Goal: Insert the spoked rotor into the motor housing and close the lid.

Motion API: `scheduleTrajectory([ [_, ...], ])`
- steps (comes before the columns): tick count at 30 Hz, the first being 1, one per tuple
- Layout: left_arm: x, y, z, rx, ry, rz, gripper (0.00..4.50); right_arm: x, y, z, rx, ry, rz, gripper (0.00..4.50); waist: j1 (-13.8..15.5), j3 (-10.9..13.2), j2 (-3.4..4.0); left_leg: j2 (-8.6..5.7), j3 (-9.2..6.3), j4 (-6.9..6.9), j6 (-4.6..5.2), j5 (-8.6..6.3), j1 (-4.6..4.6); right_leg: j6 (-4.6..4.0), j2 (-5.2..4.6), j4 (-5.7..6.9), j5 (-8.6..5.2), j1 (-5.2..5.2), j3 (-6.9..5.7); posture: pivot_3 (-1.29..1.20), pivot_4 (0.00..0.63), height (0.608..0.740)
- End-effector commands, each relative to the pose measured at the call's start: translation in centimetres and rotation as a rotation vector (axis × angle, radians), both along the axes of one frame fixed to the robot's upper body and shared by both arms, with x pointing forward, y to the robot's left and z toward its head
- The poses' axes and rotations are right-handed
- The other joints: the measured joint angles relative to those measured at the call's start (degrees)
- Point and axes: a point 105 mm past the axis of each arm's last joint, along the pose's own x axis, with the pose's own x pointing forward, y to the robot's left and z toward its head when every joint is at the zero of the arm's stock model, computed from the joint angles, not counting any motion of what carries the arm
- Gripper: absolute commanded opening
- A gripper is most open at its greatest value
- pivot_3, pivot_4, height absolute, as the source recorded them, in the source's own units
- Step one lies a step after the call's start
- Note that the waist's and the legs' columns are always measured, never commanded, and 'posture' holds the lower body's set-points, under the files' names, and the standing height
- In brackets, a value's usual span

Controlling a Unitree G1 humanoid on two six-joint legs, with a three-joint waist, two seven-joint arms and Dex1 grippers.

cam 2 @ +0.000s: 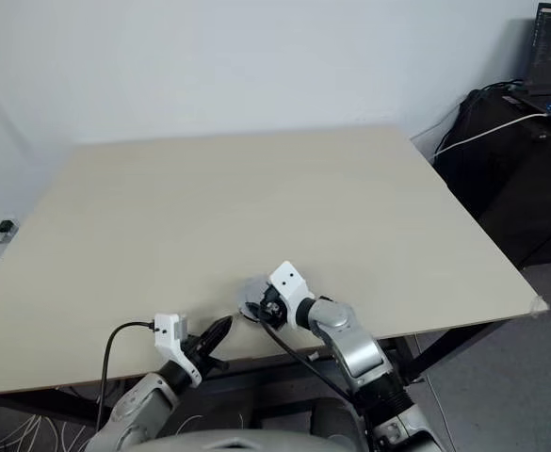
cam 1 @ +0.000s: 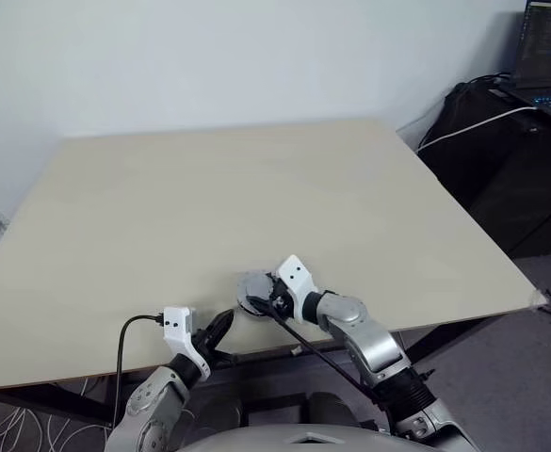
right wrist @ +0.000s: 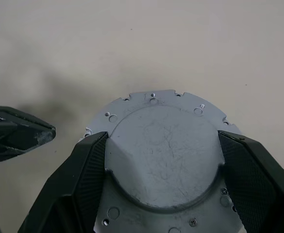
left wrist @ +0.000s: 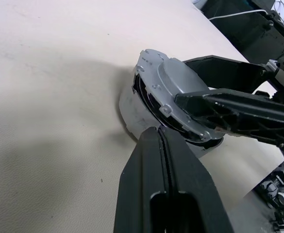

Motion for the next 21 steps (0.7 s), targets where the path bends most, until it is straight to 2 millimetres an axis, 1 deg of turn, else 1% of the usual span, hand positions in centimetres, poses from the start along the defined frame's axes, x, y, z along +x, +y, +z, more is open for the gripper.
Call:
scheduleTrajectory([
  [1, 0.4, -0.3, 1.0, -0.015, -0.052, -0.005, 0.00, 0.5, -0.2, 1.4, -0.002, -0.042, 0.014, 3.21, 0.01, 0.00, 0.01, 0.00, 0.00, 0.00, 0.00, 0.00, 0.00, 0.00, 0.00, 0.00, 0.00, 0.00, 0.00, 0.00, 0.000, 0.740],
  [16, 0.3, -0.4, 1.2, -0.017, -0.052, -0.002, 0.00, -0.3, -0.3, 0.1, -0.119, -0.050, 0.091, 3.21, 0.20, 0.01, 0.02, -0.01, 0.00, -0.01, 0.00, -0.01, -0.01, 0.01, -0.01, -0.03, 0.00, 0.01, -0.01, 0.00, 0.000, 0.740],
  [21, 0.3, -0.4, 1.3, -0.017, -0.051, -0.003, 0.00, -0.3, -0.2, 0.1, -0.121, -0.046, 0.082, 3.21, 0.21, 0.00, 0.03, -0.01, -0.01, -0.02, 0.00, -0.01, 0.00, 0.01, -0.01, -0.03, 0.00, 0.00, -0.01, 0.00, 0.000, 0.740],
])
